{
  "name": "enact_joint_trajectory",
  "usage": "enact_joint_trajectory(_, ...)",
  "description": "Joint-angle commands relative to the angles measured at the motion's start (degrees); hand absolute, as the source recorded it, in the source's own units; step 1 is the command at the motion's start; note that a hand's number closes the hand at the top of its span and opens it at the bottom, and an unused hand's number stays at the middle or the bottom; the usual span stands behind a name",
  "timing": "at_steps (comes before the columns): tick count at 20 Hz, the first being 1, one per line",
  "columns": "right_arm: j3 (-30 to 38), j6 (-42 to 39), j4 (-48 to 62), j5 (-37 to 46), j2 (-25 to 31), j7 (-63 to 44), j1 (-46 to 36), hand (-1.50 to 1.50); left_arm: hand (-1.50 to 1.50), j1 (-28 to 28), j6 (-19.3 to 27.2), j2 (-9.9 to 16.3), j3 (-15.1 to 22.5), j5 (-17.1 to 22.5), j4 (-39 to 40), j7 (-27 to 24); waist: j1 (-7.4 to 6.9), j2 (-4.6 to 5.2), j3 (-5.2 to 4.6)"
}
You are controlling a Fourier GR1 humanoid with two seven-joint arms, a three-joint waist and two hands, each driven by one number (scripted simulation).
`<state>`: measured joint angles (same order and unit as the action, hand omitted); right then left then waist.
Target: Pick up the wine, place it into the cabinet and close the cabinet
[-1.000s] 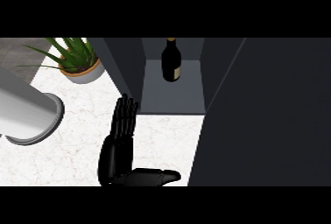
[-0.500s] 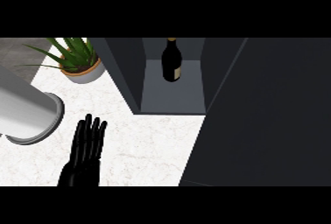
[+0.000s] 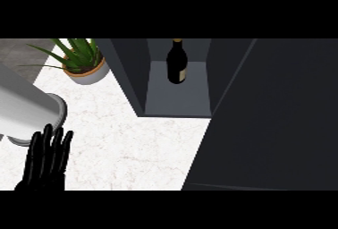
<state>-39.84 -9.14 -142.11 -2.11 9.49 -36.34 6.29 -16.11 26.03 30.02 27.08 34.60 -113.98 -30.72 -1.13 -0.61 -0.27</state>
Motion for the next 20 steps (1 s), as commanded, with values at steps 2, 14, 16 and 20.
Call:
enact_joint_trajectory(2,-12.86,4.03,-1.09,2.59,-9.07,-5.7,-6.12,1.5,-1.5,-3.57,-4.71,4.57,-6.09,4.3,-2.37,0.05,-0.45,-0.05,-0.07)
enact_joint_trajectory(14,-11.55,26.34,16.5,1.01,-9.23,-3.77,-33.59,1.5,-1.5,-8.98,-17.69,8.93,-14.97,11.6,-0.23,-2.63,-2.18,0.43,-0.13)
enact_joint_trajectory(16,-9.7,28.38,17.99,-1.26,-9.2,-4.48,-37.77,1.5,-1.5,-9.51,-18.41,11.84,-19.17,14.02,-2.62,-0.57,-2.46,0.45,-0.03)
enact_joint_trajectory(20,-4.52,33.19,27.12,-6.89,-9.32,-4.03,-49.26,1.5,-1.5,-10.75,-21.35,12.35,-20.29,14.95,-1.94,-1.02,-3.58,0.68,-0.07)
